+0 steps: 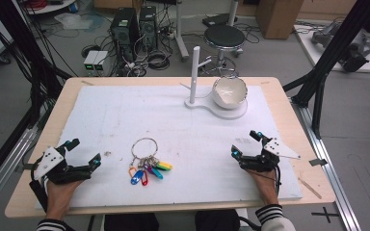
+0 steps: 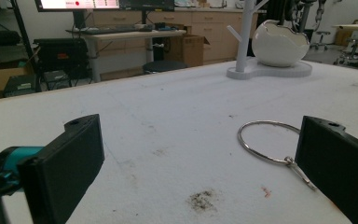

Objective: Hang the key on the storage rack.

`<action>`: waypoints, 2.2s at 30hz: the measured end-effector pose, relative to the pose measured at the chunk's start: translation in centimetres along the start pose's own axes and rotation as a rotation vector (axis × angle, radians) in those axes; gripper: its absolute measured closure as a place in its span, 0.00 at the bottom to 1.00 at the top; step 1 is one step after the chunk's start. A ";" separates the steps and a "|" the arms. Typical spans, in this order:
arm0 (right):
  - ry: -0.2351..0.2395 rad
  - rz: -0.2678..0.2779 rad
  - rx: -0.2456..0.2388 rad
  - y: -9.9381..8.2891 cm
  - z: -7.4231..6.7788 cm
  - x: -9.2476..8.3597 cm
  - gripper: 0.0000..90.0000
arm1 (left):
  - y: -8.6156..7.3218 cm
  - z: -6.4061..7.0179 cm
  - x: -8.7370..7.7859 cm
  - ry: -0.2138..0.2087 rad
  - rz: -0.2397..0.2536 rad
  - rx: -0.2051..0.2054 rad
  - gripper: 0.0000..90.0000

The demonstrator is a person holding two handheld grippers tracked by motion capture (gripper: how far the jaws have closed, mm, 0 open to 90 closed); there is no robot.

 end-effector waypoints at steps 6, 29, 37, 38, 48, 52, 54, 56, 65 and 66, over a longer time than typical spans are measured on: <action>0.002 0.001 0.003 0.0 0.1 0.0 0.03 | 0.0 0.0 0.1 0.002 -0.009 -0.005 0.02; 0.003 0.003 -0.009 0.0 0.0 0.0 0.03 | 0.3 -0.9 0.4 -0.004 -0.048 -0.055 0.02; 0.002 0.001 0.000 0.0 0.0 0.0 0.03 | 3.0 -1.5 1.3 -0.037 -0.093 -0.016 0.02; 0.002 0.002 -0.002 0.0 0.0 0.0 0.03 | 3.6 -1.6 1.7 -0.043 -0.110 -0.001 0.02; 0.002 0.002 -0.001 0.0 0.0 0.0 0.03 | 7.7 -1.9 4.8 -0.120 -0.226 0.059 0.02; 0.003 -0.001 -0.001 0.0 0.0 0.0 0.03 | 9.3 -1.9 6.4 -0.141 -0.269 0.085 0.02; 0.002 0.002 -0.003 0.0 0.0 0.0 0.03 | 10.1 -1.8 7.3 -0.161 -0.304 0.103 0.02; 0.003 0.000 0.000 0.0 0.0 0.0 0.03 | 10.7 -1.7 8.2 -0.188 -0.348 0.119 0.02; 0.005 0.002 -0.007 0.0 0.0 0.0 0.03 | 12.7 -0.9 11.6 -0.235 -0.515 0.166 0.02; 0.003 0.000 -0.003 0.0 0.0 0.0 0.03 | 13.0 -0.8 12.0 -0.238 -0.527 0.171 0.02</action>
Point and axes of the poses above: each handheld gripper's, and its own axes: x roughly forward along the jaws, y roughly out of its top, z roughly to its right, the point moved 1 cm from there along x, roughly forward along the jaws, and after that the axes turned 2 degrees about z, right-handed, at the moved point
